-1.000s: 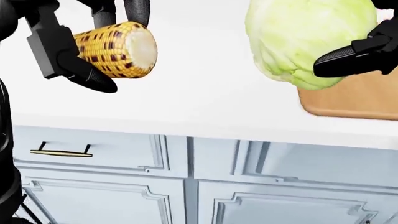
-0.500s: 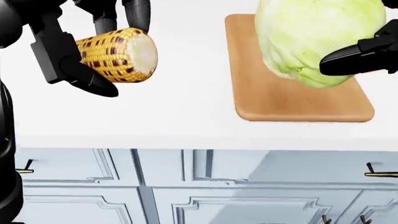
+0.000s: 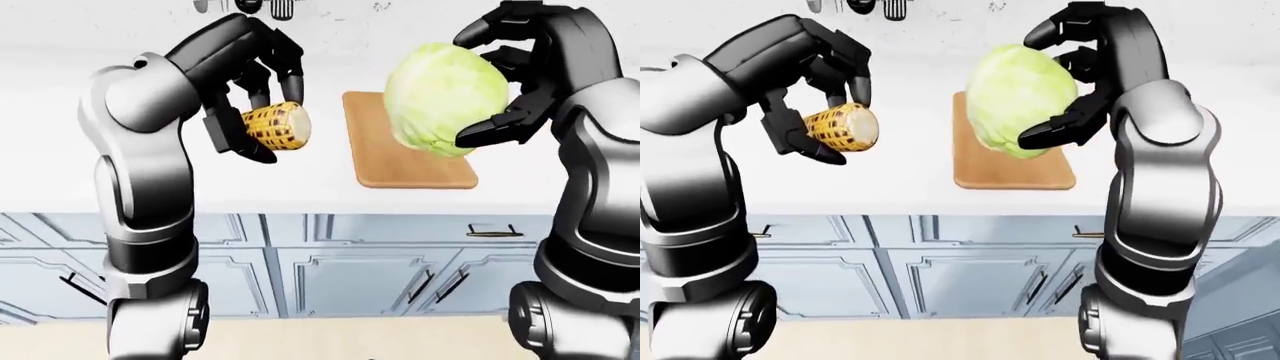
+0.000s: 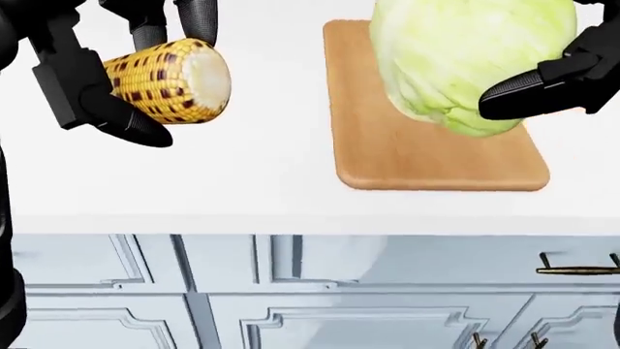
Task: Place the corn and the cabbage on separate cutting boards.
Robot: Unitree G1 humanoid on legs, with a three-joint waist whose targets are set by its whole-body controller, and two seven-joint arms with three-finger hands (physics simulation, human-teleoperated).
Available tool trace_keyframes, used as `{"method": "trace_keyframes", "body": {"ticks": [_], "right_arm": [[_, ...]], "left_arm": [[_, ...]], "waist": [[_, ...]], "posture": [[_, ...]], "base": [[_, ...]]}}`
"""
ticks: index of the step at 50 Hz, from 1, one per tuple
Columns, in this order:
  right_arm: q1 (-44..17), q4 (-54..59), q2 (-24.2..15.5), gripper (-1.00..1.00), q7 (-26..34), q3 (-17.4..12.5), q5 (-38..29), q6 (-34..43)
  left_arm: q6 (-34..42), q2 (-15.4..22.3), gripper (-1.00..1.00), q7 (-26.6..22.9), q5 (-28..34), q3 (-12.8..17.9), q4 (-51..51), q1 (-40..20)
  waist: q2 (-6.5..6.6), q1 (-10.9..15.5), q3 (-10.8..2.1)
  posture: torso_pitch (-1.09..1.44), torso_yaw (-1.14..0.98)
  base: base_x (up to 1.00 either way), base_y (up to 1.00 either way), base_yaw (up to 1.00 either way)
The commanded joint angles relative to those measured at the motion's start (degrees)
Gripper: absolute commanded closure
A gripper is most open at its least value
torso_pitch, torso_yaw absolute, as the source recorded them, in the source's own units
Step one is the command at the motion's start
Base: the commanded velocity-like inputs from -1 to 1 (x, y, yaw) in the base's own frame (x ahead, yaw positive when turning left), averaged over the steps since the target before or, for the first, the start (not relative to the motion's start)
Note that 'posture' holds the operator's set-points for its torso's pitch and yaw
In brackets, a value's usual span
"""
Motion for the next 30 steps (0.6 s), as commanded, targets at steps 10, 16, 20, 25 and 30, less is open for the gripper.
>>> {"method": "trace_keyframes", "body": {"ticks": [10,16,20,25,30], "right_arm": [[-0.98,-0.59,-0.71,1.0,-2.51,-1.29,0.56,-1.71],[-0.72,-0.51,-0.76,1.0,-2.69,-0.93,0.34,-1.37],[-0.7,-0.81,-0.93,1.0,-2.52,-0.93,0.31,-1.11],[-0.53,-0.99,-0.97,1.0,-2.58,-1.07,0.27,-1.2],[-1.43,0.07,-0.94,1.0,-3.02,-1.19,0.46,-1.97]], "left_arm": [[-0.98,0.0,1.0,1.19,-0.58,-0.04,-1.79,-0.95],[-0.94,0.17,1.0,1.23,-0.79,-0.02,-1.75,-0.95],[-0.45,0.11,1.0,1.08,-0.78,-0.1,-2.22,-1.05],[-0.22,0.19,1.0,0.81,-0.85,-0.12,-2.52,-1.17],[-0.19,0.32,1.0,0.9,-1.09,0.06,-2.5,-1.33]], "waist": [[-1.06,-1.63,-1.3],[1.4,-2.61,-1.28],[2.76,-2.72,-1.14],[4.81,-3.15,-0.72],[2.01,-2.94,-1.26]], "posture": [[0.0,0.0],[0.0,0.0],[0.0,0.0],[0.0,0.0],[0.0,0.0]], "base": [[0.0,0.0,0.0],[0.22,0.0,0.0],[0.46,0.0,0.0],[0.45,0.0,0.0],[0.02,0.0,0.0]]}}
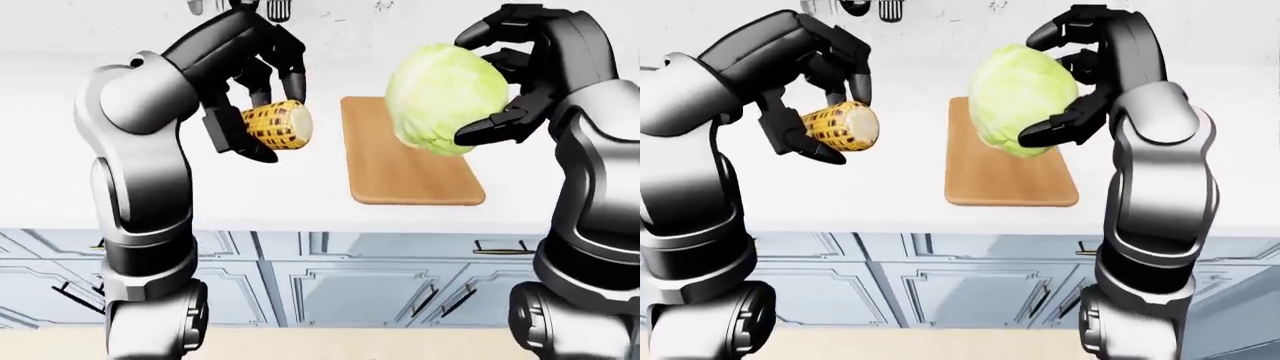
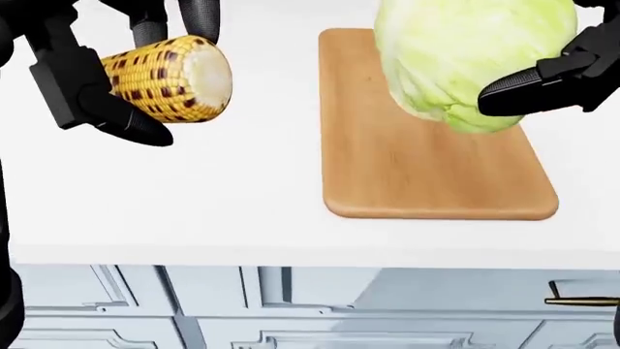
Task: Place the corn and the cabbage on separate cutting boards.
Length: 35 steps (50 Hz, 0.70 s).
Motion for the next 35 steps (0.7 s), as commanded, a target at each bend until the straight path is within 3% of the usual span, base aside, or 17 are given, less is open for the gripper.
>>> {"method": "trace_keyframes", "body": {"ticks": [1,2,3,8,16,35], "right_arm": [[-1.89,-1.14,-0.99,1.0,-0.97,-1.13,-0.55,-1.65],[-1.66,-0.83,-0.92,1.0,-1.21,-1.13,-0.55,-2.28],[-1.79,-0.41,-0.81,1.0,-1.44,-0.95,-0.59,-2.65],[-3.12,3.0,0.33,1.0,-3.14,0.1,-1.32,-4.99],[-4.9,9.66,2.44,1.0,-5.42,1.32,-1.98,-9.52],[-1.81,18.56,3.3,1.0,-7.68,1.2,-3.1,-16.73]], "left_arm": [[-0.48,0.07,1.0,0.85,-0.28,0.25,-1.01,-1.37],[0.05,0.01,1.0,0.75,-0.23,0.24,-1.29,-1.63],[0.0,-0.03,1.0,0.93,-0.27,0.2,-1.17,-1.68],[0.27,0.09,1.0,0.9,-0.47,0.17,-1.34,-2.02],[0.28,0.71,1.0,0.69,-0.59,0.4,-1.55,-2.32],[0.5,1.17,1.0,0.89,-1.14,0.56,-1.16,-3.36]], "waist": [[-0.61,-0.16,-1.55],[-2.43,0.08,-1.76],[-0.94,0.46,-2.15],[-2.06,0.37,-1.97],[-0.75,0.54,-2.54],[-1.66,1.88,-1.99]], "posture": [[0.0,0.0],[0.0,0.0],[0.0,0.0],[0.0,0.0],[0.0,0.0],[0.0,0.0]], "base": [[0.0,0.0,0.0],[0.0,0.0,0.0],[0.0,0.0,0.0],[0.0,0.0,0.0],[0.0,0.0,0.0],[0.0,0.0,0.0]]}}
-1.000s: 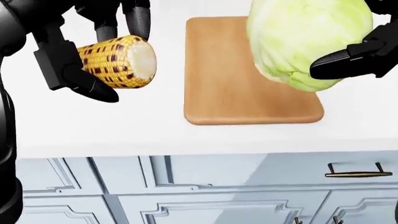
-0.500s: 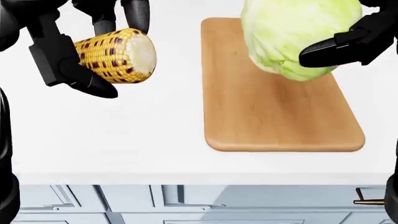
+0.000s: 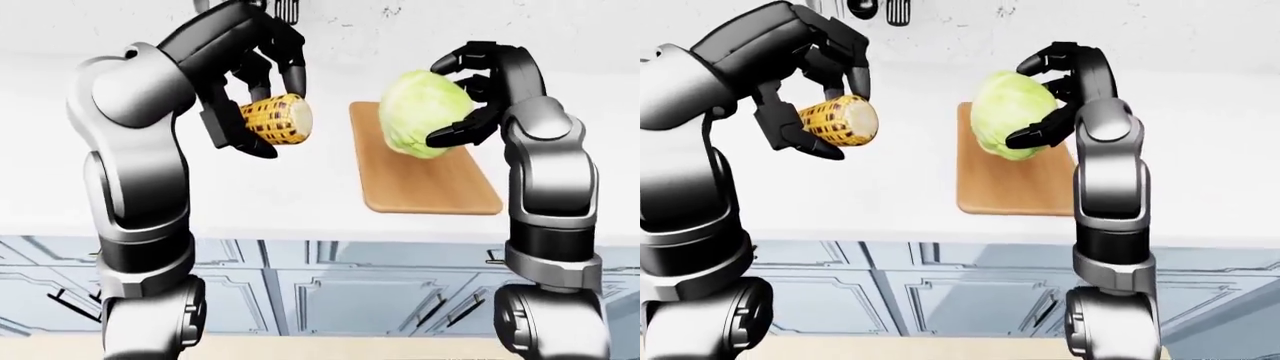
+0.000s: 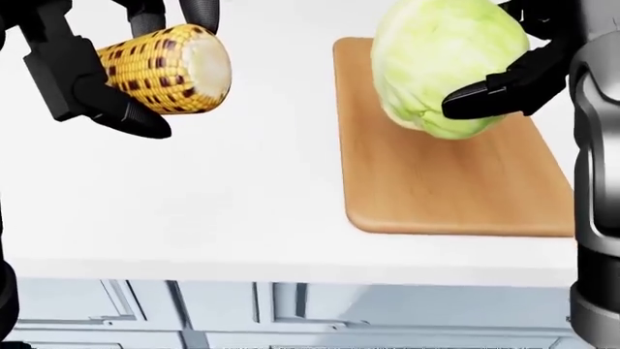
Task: Place the corn and the cabbage on separate cutting boards.
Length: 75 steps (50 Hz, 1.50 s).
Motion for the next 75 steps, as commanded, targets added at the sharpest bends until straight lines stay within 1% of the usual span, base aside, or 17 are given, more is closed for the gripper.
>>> {"method": "trace_keyframes", "body": {"ticks": [1,11,13,16,21,27,31,35,37,38,39,41,42,50,63,70,75], "right_arm": [[-1.88,-0.87,-0.78,1.0,-1.01,-0.88,-0.64,-2.9],[-0.63,0.4,0.29,1.0,-1.34,-0.34,-1.29,-4.96],[-0.37,0.5,0.37,0.95,-1.35,-0.35,-1.45,-5.19],[-0.09,0.62,0.57,0.73,-1.32,-0.38,-1.52,-5.5],[0.68,0.72,0.91,0.71,-1.19,-0.22,-1.83,-5.97],[0.91,2.52,1.72,0.51,-1.64,0.22,-2.17,-7.51],[0.84,3.37,2.36,0.48,-1.78,0.61,-2.43,-8.23],[0.75,3.71,2.66,0.11,-1.58,0.83,-2.68,-8.64],[0.57,3.28,2.68,-0.31,-1.3,0.85,-2.82,-8.26],[0.54,3.31,2.71,-0.58,-1.23,0.88,-2.87,-8.3],[0.62,3.12,2.76,-0.71,-1.13,0.9,-2.95,-8.22],[0.62,3.07,2.85,-0.82,-1.03,0.95,-3.07,-8.19],[0.75,2.71,3.0,-1.0,-0.86,0.97,-3.07,-7.97],[-0.02,2.68,2.78,-1.0,0.01,1.02,-3.58,-7.63],[-2.71,-4.96,1.37,-1.0,3.27,0.82,-4.66,-0.81],[-3.98,-11.94,0.4,-1.0,6.18,0.82,-5.61,4.86],[-3.19,-22.41,-0.26,-1.0,8.88,0.52,-6.52,12.13]], "left_arm": [[-0.81,0.46,1.0,1.08,-0.19,0.72,-1.38,-1.9],[-0.76,0.56,1.0,1.24,-0.42,0.8,-1.67,-1.31],[-1.06,0.63,1.0,1.35,-0.54,0.88,-1.63,-0.96],[-0.99,0.7,1.0,1.33,-0.59,0.92,-1.85,-0.89],[-1.3,0.85,1.0,1.4,-0.78,0.98,-1.75,-0.7],[-1.45,0.75,1.0,1.61,-0.9,0.99,-1.86,-0.15],[-1.69,0.74,1.0,1.8,-1.07,1.06,-1.71,0.04],[-1.74,0.9,1.0,1.85,-1.21,1.18,-1.79,0.27],[-1.59,0.93,1.0,1.77,-1.25,1.18,-2.04,0.39],[-1.4,0.94,1.0,1.7,-1.21,1.17,-2.17,0.33],[-1.26,0.99,1.0,1.54,-1.16,1.12,-2.31,0.47],[-1.18,1.0,1.0,1.38,-1.16,1.13,-2.49,0.57],[-1.19,1.02,1.0,1.37,-1.19,1.17,-2.51,0.59],[-1.05,1.23,1.0,1.35,-1.24,1.21,-2.51,0.43],[-0.89,1.35,1.0,1.1,-1.07,1.23,-2.65,0.27],[-0.42,1.5,1.0,0.79,-1.07,1.42,-3.04,-0.09],[0.48,2.19,1.0,1.1,-1.84,2.11,-3.46,-0.57]], "waist": [[0.15,-0.04,-1.8],[0.22,-0.04,-1.79],[0.17,-0.05,-1.79],[0.11,-0.08,-1.86],[0.04,-0.16,-2.1],[0.34,-0.56,-2.47],[0.75,-0.96,-2.66],[1.15,-1.56,-2.88],[1.33,-1.77,-2.93],[1.41,-1.85,-2.93],[1.49,-1.92,-2.93],[1.63,-2.03,-2.96],[1.66,-2.07,-3.0],[1.68,-2.19,-3.13],[1.79,-1.82,-3.37],[1.81,-1.6,-3.55],[1.72,-1.55,-3.5]], "posture": [[0.0,0.0],[0.0,0.0],[0.0,0.0],[0.0,0.0],[0.0,0.0],[0.0,0.0],[0.0,0.0],[0.0,0.0],[0.0,0.0],[0.0,0.0],[0.0,0.0],[0.0,0.0],[0.0,0.0],[0.0,0.0],[0.0,0.0],[0.0,0.0],[0.0,0.0]], "base": [[0.0,0.0,0.0],[0.0,0.0,0.0],[0.0,0.0,0.0],[0.0,0.0,0.0],[0.0,0.0,0.0],[0.0,0.0,0.0],[0.0,0.0,0.0],[0.0,0.0,0.0],[0.0,0.0,0.0],[0.0,0.0,0.0],[0.0,0.0,0.0],[0.0,0.0,0.0],[0.0,0.0,0.0],[0.0,0.0,0.0],[0.0,0.0,0.0],[0.0,0.0,0.0],[0.0,0.0,0.0]]}}
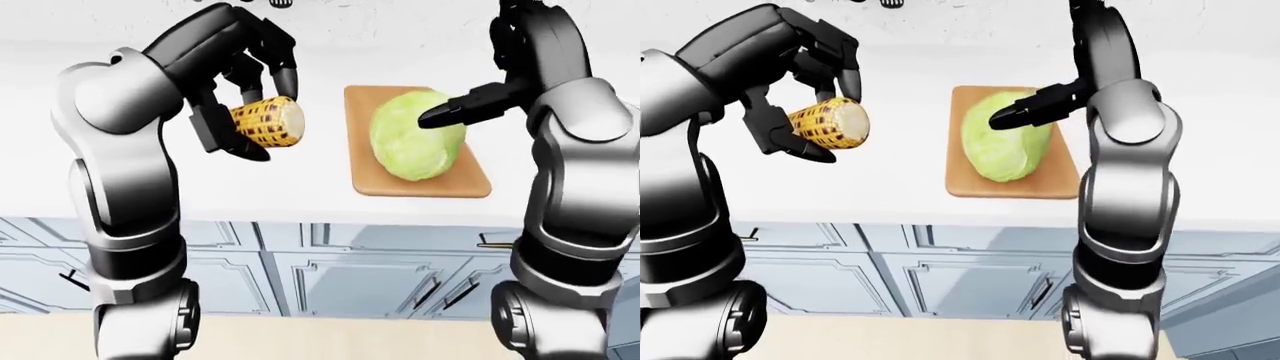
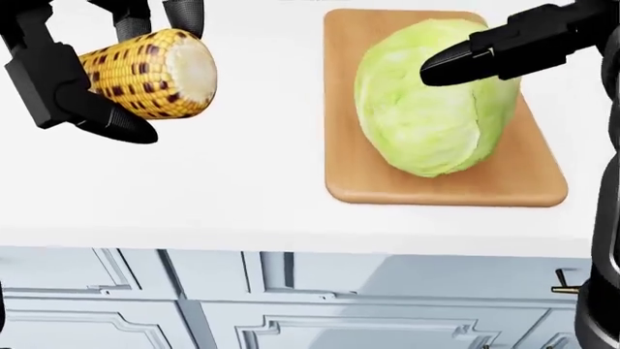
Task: Place the corn and the cabbage on separate cutting boards.
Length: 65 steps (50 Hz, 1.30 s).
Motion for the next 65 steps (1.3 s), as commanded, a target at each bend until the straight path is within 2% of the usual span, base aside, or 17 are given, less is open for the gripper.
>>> {"method": "trace_keyframes", "body": {"ticks": [1,14,17,23,25,28,35,40,43,45,47,50,54,55,57,60,65], "right_arm": [[-1.77,-4.36,-1.13,-1.0,0.99,-0.82,-0.8,2.12],[-1.37,-11.91,-2.76,-1.0,3.32,-1.19,-1.64,7.47],[-0.86,-13.42,-2.94,-1.0,3.6,-1.12,-1.97,8.57],[-0.46,-14.79,-3.12,-1.0,4.06,-0.94,-2.27,9.41],[-0.22,-14.62,-2.93,-1.0,4.03,-0.74,-2.42,9.12],[-0.58,-14.44,-2.63,-1.0,4.05,-0.42,-2.69,9.21],[-0.85,-13.86,-1.81,-1.0,4.13,0.44,-3.84,8.49],[-1.3,-14.08,-1.41,-1.0,4.72,0.92,-4.77,8.78],[-1.61,-14.06,-1.26,-1.0,5.18,1.15,-5.28,8.93],[-1.35,-14.03,-1.19,-1.0,5.59,1.27,-5.6,8.38],[-1.23,-14.09,-1.18,-1.0,6.01,1.21,-5.97,8.06],[-1.11,-14.11,-1.08,-1.0,6.49,1.09,-6.34,7.31],[-0.89,-13.98,-0.87,-1.0,6.99,1.02,-6.77,6.39],[-0.57,-13.99,-0.81,-1.0,7.11,1.21,-6.95,5.97],[-0.28,-14.19,-0.5,-1.0,7.35,1.42,-7.31,5.83],[0.04,-13.89,0.26,-1.0,7.27,1.37,-7.61,5.26],[0.79,-13.89,1.2,-1.0,7.29,1.74,-8.12,4.7]], "left_arm": [[-0.35,0.79,1.0,1.53,-0.42,1.21,-1.34,-2.17],[1.32,2.12,1.0,2.88,-2.0,1.97,-2.05,-2.77],[2.44,2.71,1.0,3.57,-2.69,2.47,-2.54,-3.22],[4.62,3.66,1.0,4.95,-3.94,2.93,-4.63,-2.84],[5.31,3.8,1.0,5.13,-4.09,2.83,-6.15,-2.04],[5.44,4.59,1.0,6.11,-4.83,3.39,-5.48,-2.36],[5.62,5.87,1.0,7.84,-6.33,3.89,-4.95,-2.62],[5.87,6.41,1.0,8.42,-7.12,4.01,-5.21,-2.24],[6.08,6.46,1.0,8.77,-7.36,3.84,-5.21,-2.31],[5.75,6.52,1.0,9.28,-7.56,3.91,-4.76,-2.36],[5.88,6.64,1.0,9.67,-7.55,3.91,-4.52,-2.56],[5.98,6.62,1.0,10.79,-7.51,3.97,-3.57,-3.1],[5.65,6.69,1.0,12.04,-7.83,4.08,-2.83,-3.12],[5.59,6.72,1.0,12.24,-7.97,4.13,-2.8,-2.99],[5.76,6.84,1.0,12.44,-8.17,4.24,-2.92,-2.89],[5.53,7.14,1.0,13.06,-8.54,4.55,-2.75,-2.45],[5.16,7.45,1.0,13.98,-9.08,4.77,-2.5,-1.69]], "waist": [[-0.05,0.0,-1.96],[-0.12,0.1,-0.93],[1.02,-0.6,-2.3],[1.1,-1.25,-2.4],[0.68,-1.47,-2.65],[-2.21,-1.25,-2.05],[-2.71,-0.51,-1.84],[-0.34,0.65,-1.55],[4.66,0.2,-2.14],[2.93,0.24,-2.47],[1.83,-0.59,-0.47],[-0.24,-1.38,0.34],[-4.85,-0.84,-0.43],[-3.82,-1.47,0.56],[-4.16,-0.55,-1.05],[-3.68,-0.43,-0.9],[0.56,-1.56,-0.27]], "posture": [[0.0,0.0],[0.0,0.0],[0.0,0.0],[0.0,0.0],[0.0,0.0],[0.0,0.0],[0.0,0.0],[0.0,0.0],[0.0,0.0],[0.0,0.0],[0.0,0.0],[0.0,0.0],[0.0,0.0],[0.0,0.0],[0.0,0.0],[0.0,0.0],[0.0,0.0]], "base": [[0.0,0.0,0.0],[0.0,0.0,0.0],[-0.35,0.0,0.0],[-0.57,0.01,0.0],[-0.58,0.02,0.0],[-0.58,0.05,0.0],[-0.61,0.27,0.0],[-0.77,0.39,0.0],[-0.76,0.41,0.0],[-0.24,0.43,0.0],[0.0,0.42,0.0],[0.0,0.41,0.0],[0.07,0.4,0.0],[0.12,0.41,0.0],[0.16,0.55,0.0],[0.15,0.66,0.0],[0.15,0.66,0.0]]}}
